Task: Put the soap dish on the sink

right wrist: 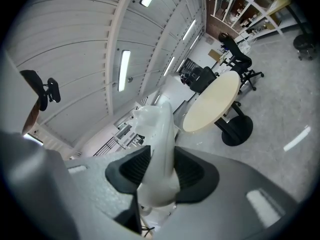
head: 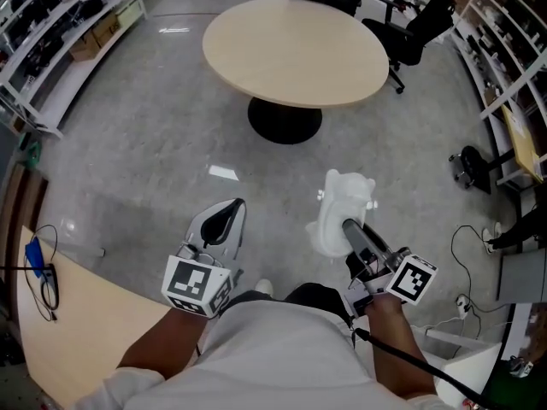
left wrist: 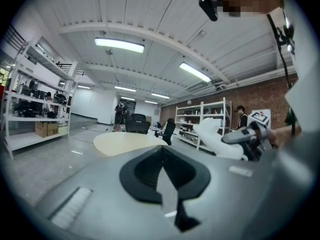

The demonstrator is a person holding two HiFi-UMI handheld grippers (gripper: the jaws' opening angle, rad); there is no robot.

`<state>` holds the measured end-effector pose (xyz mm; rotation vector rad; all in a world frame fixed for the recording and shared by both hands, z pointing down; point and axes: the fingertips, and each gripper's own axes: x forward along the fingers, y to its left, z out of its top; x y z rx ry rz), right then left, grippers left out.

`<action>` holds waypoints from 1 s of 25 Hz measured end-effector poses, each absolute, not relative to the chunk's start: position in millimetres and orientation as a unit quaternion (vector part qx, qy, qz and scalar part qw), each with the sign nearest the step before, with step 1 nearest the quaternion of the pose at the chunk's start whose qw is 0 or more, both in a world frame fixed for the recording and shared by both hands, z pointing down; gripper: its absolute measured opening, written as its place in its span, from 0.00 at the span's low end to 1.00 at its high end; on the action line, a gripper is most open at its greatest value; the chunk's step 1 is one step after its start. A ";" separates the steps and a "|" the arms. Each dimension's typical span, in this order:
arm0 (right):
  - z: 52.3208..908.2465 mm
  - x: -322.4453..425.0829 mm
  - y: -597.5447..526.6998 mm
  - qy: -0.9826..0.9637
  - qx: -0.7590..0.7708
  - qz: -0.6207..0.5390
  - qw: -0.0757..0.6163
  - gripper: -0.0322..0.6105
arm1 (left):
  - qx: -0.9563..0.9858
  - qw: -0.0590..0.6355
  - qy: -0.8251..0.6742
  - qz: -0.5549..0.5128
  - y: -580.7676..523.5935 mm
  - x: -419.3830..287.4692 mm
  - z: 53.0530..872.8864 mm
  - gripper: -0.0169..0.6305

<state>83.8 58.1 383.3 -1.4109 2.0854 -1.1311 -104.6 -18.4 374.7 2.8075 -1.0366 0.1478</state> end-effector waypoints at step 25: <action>396.4 135.7 -35.0 0.747 -0.478 -0.423 0.189 0.28 | 0.928 0.088 -0.359 0.050 -94.6 -42.9 383.9 0.03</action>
